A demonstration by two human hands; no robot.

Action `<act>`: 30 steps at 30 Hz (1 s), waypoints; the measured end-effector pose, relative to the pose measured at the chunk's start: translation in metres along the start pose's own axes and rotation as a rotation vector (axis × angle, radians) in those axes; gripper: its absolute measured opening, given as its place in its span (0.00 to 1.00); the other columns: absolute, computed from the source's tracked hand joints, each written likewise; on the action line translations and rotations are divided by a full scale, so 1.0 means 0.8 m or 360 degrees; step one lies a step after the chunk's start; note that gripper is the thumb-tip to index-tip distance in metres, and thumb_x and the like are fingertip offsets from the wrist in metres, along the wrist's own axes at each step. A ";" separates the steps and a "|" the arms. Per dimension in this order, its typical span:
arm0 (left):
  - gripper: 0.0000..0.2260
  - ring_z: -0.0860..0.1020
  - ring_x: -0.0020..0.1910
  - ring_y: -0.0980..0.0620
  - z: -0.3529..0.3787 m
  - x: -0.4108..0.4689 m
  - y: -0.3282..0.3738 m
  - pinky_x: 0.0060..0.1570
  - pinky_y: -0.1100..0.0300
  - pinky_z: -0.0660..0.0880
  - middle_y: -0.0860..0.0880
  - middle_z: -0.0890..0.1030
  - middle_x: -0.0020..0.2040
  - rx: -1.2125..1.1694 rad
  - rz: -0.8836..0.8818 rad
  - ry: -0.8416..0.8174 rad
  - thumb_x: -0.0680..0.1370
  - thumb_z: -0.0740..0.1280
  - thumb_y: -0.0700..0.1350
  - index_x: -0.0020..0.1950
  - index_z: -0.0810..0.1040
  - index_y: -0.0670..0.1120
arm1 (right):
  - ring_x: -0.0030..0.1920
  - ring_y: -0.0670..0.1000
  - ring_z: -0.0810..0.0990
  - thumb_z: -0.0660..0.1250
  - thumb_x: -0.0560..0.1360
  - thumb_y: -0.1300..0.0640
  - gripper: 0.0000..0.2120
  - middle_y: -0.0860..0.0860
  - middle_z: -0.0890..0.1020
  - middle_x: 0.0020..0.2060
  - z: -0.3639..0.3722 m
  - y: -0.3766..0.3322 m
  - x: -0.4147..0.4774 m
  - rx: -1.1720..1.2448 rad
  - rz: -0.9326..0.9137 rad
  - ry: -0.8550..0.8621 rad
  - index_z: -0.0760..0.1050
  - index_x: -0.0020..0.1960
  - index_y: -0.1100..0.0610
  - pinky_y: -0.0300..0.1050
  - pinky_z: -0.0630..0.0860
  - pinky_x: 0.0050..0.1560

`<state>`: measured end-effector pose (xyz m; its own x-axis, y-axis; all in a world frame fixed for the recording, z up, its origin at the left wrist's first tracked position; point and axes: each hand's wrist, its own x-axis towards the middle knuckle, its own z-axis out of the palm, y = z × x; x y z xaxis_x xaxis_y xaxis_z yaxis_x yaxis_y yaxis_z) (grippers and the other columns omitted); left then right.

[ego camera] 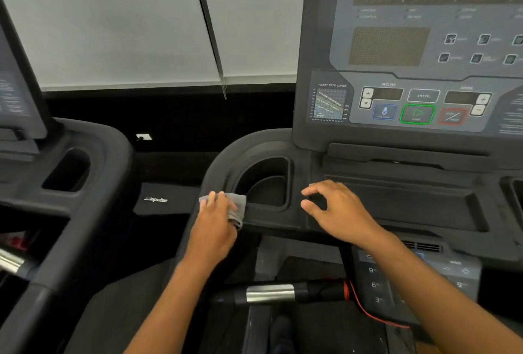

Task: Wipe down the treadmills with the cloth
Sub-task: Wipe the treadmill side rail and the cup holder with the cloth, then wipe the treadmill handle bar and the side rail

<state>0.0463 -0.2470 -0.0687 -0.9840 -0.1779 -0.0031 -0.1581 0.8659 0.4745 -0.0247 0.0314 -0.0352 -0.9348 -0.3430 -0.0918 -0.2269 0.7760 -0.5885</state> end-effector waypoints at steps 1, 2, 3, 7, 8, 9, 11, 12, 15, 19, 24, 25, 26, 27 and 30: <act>0.25 0.58 0.80 0.42 0.026 -0.018 -0.001 0.78 0.38 0.61 0.41 0.68 0.77 0.0004 0.0021 -0.0030 0.71 0.63 0.29 0.67 0.75 0.43 | 0.69 0.47 0.72 0.67 0.80 0.44 0.15 0.43 0.79 0.65 0.000 0.001 -0.004 0.0005 -0.0021 -0.0013 0.78 0.65 0.45 0.42 0.66 0.67; 0.30 0.49 0.84 0.46 0.050 -0.032 0.004 0.81 0.37 0.55 0.41 0.60 0.82 -0.0027 0.0044 -0.0004 0.71 0.63 0.28 0.73 0.72 0.42 | 0.69 0.47 0.72 0.66 0.80 0.43 0.15 0.42 0.79 0.65 -0.001 0.001 -0.007 0.0009 -0.0040 -0.0025 0.78 0.65 0.45 0.42 0.66 0.67; 0.33 0.44 0.85 0.47 0.072 -0.041 0.012 0.81 0.36 0.54 0.43 0.53 0.85 -0.0114 0.0033 0.0042 0.71 0.63 0.28 0.76 0.68 0.43 | 0.69 0.47 0.72 0.66 0.80 0.43 0.15 0.42 0.79 0.65 -0.001 0.003 -0.011 0.0011 -0.0057 -0.0033 0.78 0.65 0.45 0.42 0.66 0.67; 0.45 0.29 0.80 0.58 0.130 -0.066 0.078 0.70 0.33 0.72 0.64 0.31 0.82 -0.0464 -0.0113 0.0093 0.75 0.62 0.27 0.86 0.49 0.55 | 0.69 0.47 0.73 0.67 0.80 0.44 0.15 0.43 0.79 0.65 -0.009 0.015 -0.031 0.0005 -0.0100 -0.0053 0.78 0.65 0.45 0.42 0.66 0.66; 0.47 0.30 0.81 0.58 0.133 -0.071 0.097 0.68 0.35 0.74 0.65 0.30 0.81 -0.0503 -0.0083 0.0107 0.75 0.61 0.26 0.86 0.46 0.56 | 0.69 0.48 0.73 0.67 0.80 0.44 0.15 0.43 0.79 0.65 -0.012 0.019 -0.038 0.0001 -0.0107 -0.0053 0.78 0.65 0.45 0.41 0.65 0.66; 0.47 0.35 0.84 0.54 0.140 -0.073 0.110 0.66 0.38 0.76 0.64 0.31 0.82 -0.0577 -0.0078 0.0105 0.74 0.60 0.26 0.86 0.46 0.57 | 0.69 0.48 0.73 0.67 0.80 0.44 0.15 0.43 0.78 0.66 -0.015 0.023 -0.045 -0.0006 -0.0114 -0.0056 0.78 0.65 0.45 0.41 0.64 0.66; 0.42 0.61 0.82 0.45 0.134 -0.080 0.134 0.61 0.46 0.79 0.60 0.41 0.84 -0.0811 -0.0245 -0.0001 0.77 0.59 0.31 0.84 0.51 0.62 | 0.69 0.48 0.72 0.67 0.80 0.44 0.15 0.43 0.78 0.66 -0.022 0.031 -0.058 -0.0015 -0.0131 -0.0061 0.78 0.65 0.45 0.41 0.65 0.65; 0.35 0.75 0.73 0.46 0.130 -0.086 0.143 0.58 0.49 0.80 0.55 0.53 0.85 -0.0957 -0.0348 -0.0058 0.80 0.58 0.37 0.82 0.58 0.65 | 0.68 0.48 0.72 0.67 0.80 0.44 0.15 0.43 0.78 0.66 -0.025 0.035 -0.063 -0.0012 -0.0141 -0.0063 0.78 0.65 0.44 0.42 0.66 0.65; 0.20 0.82 0.61 0.55 0.118 -0.111 0.151 0.61 0.55 0.79 0.54 0.83 0.65 -0.1506 -0.0467 0.0142 0.83 0.60 0.40 0.71 0.79 0.56 | 0.67 0.47 0.73 0.67 0.80 0.44 0.14 0.43 0.78 0.66 -0.032 0.041 -0.081 0.0001 -0.0183 -0.0087 0.78 0.65 0.44 0.43 0.68 0.64; 0.13 0.82 0.56 0.47 0.087 -0.119 0.119 0.60 0.52 0.77 0.43 0.84 0.60 -0.2006 -0.1304 0.0754 0.84 0.62 0.39 0.66 0.80 0.42 | 0.68 0.47 0.72 0.66 0.81 0.44 0.14 0.42 0.77 0.67 -0.036 0.046 -0.101 0.0014 -0.0253 -0.0114 0.77 0.66 0.43 0.46 0.69 0.68; 0.18 0.79 0.46 0.47 0.087 -0.088 0.106 0.50 0.53 0.76 0.40 0.83 0.53 -0.1875 -0.1368 0.0558 0.83 0.60 0.43 0.73 0.75 0.52 | 0.69 0.48 0.72 0.67 0.81 0.45 0.14 0.43 0.78 0.66 -0.035 0.042 -0.120 -0.0001 -0.0307 -0.0138 0.78 0.66 0.44 0.43 0.66 0.66; 0.19 0.79 0.45 0.47 0.094 -0.082 0.116 0.48 0.53 0.76 0.39 0.83 0.53 -0.1812 -0.1337 0.0444 0.84 0.60 0.46 0.75 0.74 0.52 | 0.69 0.48 0.72 0.67 0.81 0.45 0.15 0.43 0.78 0.66 -0.034 0.039 -0.123 0.0000 -0.0322 -0.0145 0.78 0.66 0.45 0.42 0.66 0.65; 0.19 0.80 0.46 0.47 0.105 -0.076 0.125 0.49 0.52 0.77 0.40 0.83 0.53 -0.1721 -0.1275 0.0337 0.84 0.60 0.48 0.76 0.72 0.54 | 0.69 0.48 0.72 0.67 0.81 0.45 0.14 0.43 0.78 0.66 -0.033 0.036 -0.126 0.0000 -0.0338 -0.0147 0.78 0.66 0.45 0.42 0.66 0.65; 0.20 0.81 0.47 0.46 0.113 -0.075 0.134 0.51 0.50 0.79 0.41 0.84 0.53 -0.1658 -0.1216 0.0254 0.84 0.59 0.50 0.77 0.70 0.57 | 0.68 0.48 0.73 0.67 0.80 0.45 0.14 0.43 0.78 0.65 -0.032 0.033 -0.127 -0.0003 -0.0353 -0.0140 0.78 0.65 0.45 0.42 0.67 0.65; 0.13 0.82 0.52 0.44 0.111 -0.102 0.171 0.54 0.48 0.78 0.41 0.85 0.53 -0.1699 -0.1077 0.0033 0.85 0.59 0.47 0.66 0.78 0.49 | 0.67 0.48 0.74 0.67 0.80 0.45 0.14 0.42 0.79 0.65 -0.026 0.026 -0.131 -0.0016 -0.0373 -0.0121 0.78 0.64 0.44 0.45 0.69 0.65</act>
<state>0.0977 -0.0723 -0.0812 -0.7291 -0.4524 -0.5135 -0.4745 -0.2065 0.8557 0.0628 0.0946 -0.0214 -0.8333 -0.5526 -0.0141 -0.4381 0.6757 -0.5929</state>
